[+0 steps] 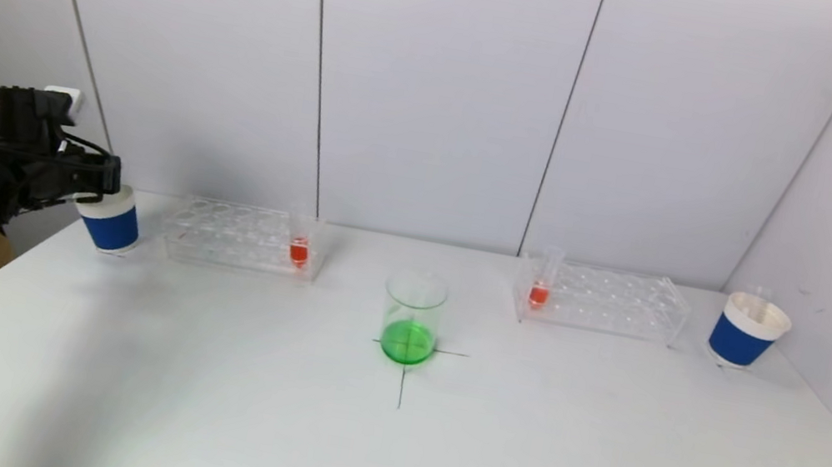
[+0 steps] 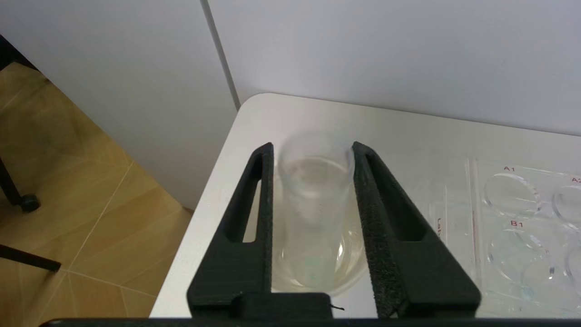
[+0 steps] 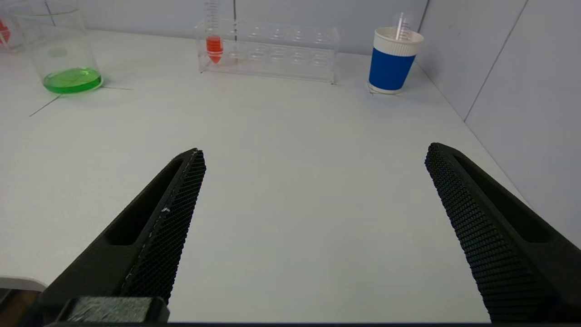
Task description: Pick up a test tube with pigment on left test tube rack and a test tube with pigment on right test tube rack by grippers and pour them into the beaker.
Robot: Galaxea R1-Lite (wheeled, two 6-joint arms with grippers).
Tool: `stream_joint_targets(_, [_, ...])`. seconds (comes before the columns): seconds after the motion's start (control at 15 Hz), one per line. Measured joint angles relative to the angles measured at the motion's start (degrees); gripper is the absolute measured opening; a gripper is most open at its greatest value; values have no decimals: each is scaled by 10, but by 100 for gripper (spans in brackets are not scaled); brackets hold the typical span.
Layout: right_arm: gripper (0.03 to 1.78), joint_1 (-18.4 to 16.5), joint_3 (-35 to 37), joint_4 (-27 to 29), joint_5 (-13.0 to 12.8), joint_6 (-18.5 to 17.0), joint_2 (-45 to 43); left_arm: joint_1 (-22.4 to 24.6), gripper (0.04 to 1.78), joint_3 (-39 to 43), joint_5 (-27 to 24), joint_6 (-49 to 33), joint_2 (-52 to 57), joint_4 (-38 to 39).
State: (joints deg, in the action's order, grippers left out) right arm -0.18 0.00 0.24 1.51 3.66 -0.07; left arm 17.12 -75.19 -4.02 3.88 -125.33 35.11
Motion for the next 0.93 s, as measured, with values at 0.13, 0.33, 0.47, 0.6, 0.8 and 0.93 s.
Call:
stream_joint_targets(0.13, [176, 0, 0, 0, 0, 0, 0, 0, 89, 0, 0, 0, 0, 0])
stream_joint_targets(0.33, [176, 0, 0, 0, 0, 0, 0, 0, 139, 0, 0, 0, 0, 0])
stream_joint_targets(0.47, [176, 0, 0, 0, 0, 0, 0, 0, 161, 0, 0, 0, 0, 0])
stream_joint_targets(0.6, [176, 0, 0, 0, 0, 0, 0, 0, 174, 0, 0, 0, 0, 0])
stream_joint_targets(0.8, [176, 0, 0, 0, 0, 0, 0, 0, 176, 0, 0, 0, 1, -1])
stream_joint_targets(0.93, [176, 0, 0, 0, 0, 0, 0, 0, 176, -4, 0, 0, 4, -3])
